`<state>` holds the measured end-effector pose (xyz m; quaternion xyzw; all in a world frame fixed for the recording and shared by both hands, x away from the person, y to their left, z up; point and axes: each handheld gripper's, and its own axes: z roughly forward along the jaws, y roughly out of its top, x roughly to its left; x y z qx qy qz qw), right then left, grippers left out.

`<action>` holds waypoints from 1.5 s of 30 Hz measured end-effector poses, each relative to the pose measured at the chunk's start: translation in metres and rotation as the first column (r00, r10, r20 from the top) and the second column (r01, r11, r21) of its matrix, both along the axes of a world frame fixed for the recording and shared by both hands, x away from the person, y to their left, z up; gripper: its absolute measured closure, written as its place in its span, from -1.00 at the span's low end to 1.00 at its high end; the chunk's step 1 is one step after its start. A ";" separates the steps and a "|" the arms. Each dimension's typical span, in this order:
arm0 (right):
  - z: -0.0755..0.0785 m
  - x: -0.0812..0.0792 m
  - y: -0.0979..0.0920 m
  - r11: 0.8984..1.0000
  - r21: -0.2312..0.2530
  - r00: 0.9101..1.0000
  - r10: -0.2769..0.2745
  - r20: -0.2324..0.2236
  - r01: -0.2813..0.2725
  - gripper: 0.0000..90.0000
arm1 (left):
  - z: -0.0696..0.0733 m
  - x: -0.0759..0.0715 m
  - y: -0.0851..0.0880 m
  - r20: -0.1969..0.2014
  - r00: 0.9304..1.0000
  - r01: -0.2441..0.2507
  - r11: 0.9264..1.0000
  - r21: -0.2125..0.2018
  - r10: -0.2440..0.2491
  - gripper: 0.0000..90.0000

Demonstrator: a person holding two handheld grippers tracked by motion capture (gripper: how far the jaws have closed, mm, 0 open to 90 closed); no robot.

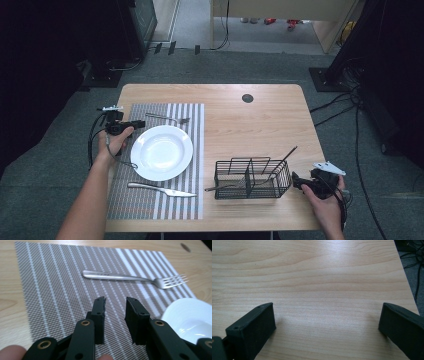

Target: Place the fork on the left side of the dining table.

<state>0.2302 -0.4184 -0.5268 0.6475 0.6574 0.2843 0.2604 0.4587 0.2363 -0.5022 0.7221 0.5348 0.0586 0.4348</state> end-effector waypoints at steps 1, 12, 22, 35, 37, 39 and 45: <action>0.000 0.000 0.000 1.000 0.000 1.000 0.000 0.000 0.000 -0.99 | 0.000 0.000 0.002 0.003 1.000 -0.009 1.000 -0.004 0.009 0.55; 0.000 0.000 0.000 1.000 0.000 1.000 0.000 0.000 0.000 -0.99 | -0.010 0.029 -0.016 0.092 0.982 -0.166 0.986 0.016 0.164 0.46; 0.000 0.000 0.000 1.000 0.000 1.000 0.000 0.000 0.000 -0.99 | -0.011 0.056 -0.035 0.138 0.966 -0.223 0.975 0.020 0.218 0.39; 0.000 0.000 0.000 1.000 0.000 1.000 0.000 0.000 0.000 -0.99 | -0.012 0.055 -0.044 0.099 0.984 -0.156 0.981 0.114 0.145 0.39; 0.000 0.000 0.000 1.000 0.000 1.000 0.000 0.000 0.000 -0.99 | -0.012 0.054 -0.043 0.094 0.985 -0.152 0.982 0.115 0.142 0.41; 0.000 0.000 0.000 1.000 0.000 1.000 0.000 0.000 0.000 -0.99 | -0.011 0.052 -0.042 0.083 0.987 -0.145 0.982 0.122 0.136 0.44; 0.000 0.000 0.000 1.000 0.000 1.000 0.000 0.000 0.000 -0.99 | -0.008 0.049 -0.036 0.058 0.991 -0.127 0.983 0.135 0.120 0.46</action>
